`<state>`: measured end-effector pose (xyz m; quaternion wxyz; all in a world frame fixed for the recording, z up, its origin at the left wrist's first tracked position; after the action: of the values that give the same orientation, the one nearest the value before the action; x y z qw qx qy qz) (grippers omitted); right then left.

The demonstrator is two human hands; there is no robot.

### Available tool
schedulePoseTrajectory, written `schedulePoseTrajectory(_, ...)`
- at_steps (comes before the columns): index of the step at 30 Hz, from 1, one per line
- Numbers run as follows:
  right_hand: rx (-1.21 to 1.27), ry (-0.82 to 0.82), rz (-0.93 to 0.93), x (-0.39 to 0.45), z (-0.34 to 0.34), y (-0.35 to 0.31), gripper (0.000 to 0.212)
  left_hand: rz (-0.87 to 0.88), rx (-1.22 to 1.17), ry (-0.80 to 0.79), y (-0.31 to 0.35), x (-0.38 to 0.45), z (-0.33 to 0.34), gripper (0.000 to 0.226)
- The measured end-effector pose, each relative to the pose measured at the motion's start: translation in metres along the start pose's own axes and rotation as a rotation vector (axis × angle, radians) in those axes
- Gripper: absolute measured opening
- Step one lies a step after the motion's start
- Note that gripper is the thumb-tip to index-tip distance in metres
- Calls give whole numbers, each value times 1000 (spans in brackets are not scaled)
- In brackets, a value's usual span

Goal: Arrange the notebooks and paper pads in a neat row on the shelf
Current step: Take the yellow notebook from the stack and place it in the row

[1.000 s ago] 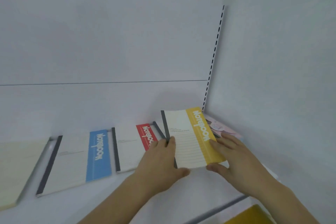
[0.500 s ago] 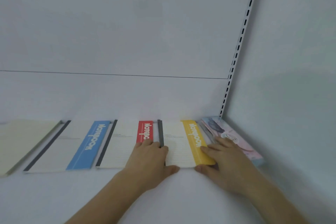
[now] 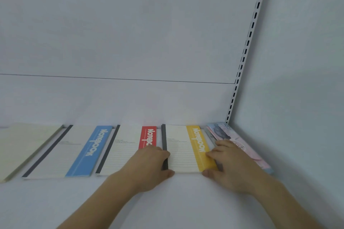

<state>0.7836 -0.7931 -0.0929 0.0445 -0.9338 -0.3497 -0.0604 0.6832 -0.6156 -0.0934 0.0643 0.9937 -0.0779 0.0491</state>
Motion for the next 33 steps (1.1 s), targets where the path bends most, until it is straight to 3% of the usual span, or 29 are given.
schedulePoseTrajectory(4,-26,-38,3,1,3,2,61,-4,23,-2,0,0,-1,33)
schedulePoseTrajectory(13,-74,2,0,-1,-2,-3,50,-9,148,2,7,-3,-5,34)
schedulePoseTrajectory(19,-69,75,-10,-11,-8,-7,61,-67,165,71,14,-10,-5,33)
schedulePoseTrajectory(25,58,193,-5,-15,-11,-27,49,-142,103,284,19,-33,-23,45)
schedulePoseTrajectory(33,134,204,-78,-41,-19,-113,71,-345,138,411,-3,-114,-39,50)
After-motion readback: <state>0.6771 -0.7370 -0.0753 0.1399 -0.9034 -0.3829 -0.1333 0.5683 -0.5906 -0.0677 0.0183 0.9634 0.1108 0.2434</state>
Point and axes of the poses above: each hand's wrist, its own x-axis towards the middle knuckle, its own z-axis out of the palm, y = z × x, the point moved 7 cm from there along x, towards the middle knuckle, and after that the axes turned 12 degrees about z, right-handed, at the moved point
